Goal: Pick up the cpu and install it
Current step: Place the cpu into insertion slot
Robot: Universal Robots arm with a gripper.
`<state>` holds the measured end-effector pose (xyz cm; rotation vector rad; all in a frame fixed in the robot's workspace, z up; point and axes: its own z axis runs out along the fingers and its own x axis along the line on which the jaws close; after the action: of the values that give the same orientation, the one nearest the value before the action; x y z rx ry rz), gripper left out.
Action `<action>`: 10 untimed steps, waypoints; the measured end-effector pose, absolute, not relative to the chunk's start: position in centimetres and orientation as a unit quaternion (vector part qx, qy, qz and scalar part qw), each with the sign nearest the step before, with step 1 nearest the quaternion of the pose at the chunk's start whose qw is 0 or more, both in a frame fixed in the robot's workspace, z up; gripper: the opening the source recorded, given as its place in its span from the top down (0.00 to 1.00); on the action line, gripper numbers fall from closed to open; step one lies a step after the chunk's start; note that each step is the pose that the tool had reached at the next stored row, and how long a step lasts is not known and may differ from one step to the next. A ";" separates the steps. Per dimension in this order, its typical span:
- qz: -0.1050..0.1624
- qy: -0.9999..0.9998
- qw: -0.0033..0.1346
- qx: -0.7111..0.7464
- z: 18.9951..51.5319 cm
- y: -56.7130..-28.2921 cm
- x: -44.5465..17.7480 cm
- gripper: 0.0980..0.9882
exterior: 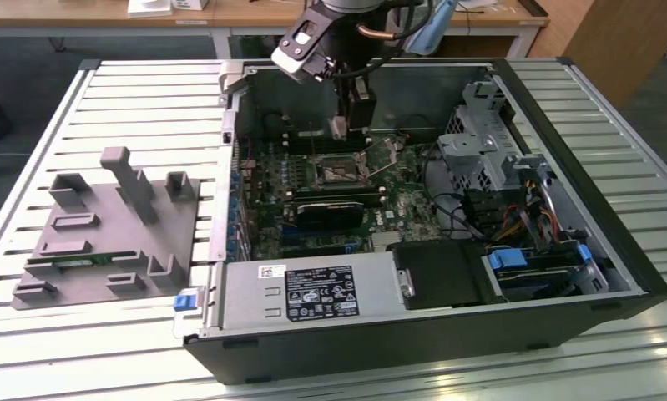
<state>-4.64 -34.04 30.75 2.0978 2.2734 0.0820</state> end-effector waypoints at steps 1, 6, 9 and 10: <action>0.026 0.734 0.023 0.678 30.6 -34.0 -4.6 0.50; 0.026 0.734 0.023 0.678 30.2 -34.0 -4.6 0.50; 0.026 0.734 0.023 0.678 30.1 -34.0 -4.6 0.50; 0.026 0.734 0.023 0.678 30.0 -34.0 -4.6 0.50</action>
<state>-4.63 -34.04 30.03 2.0980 2.2737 0.0817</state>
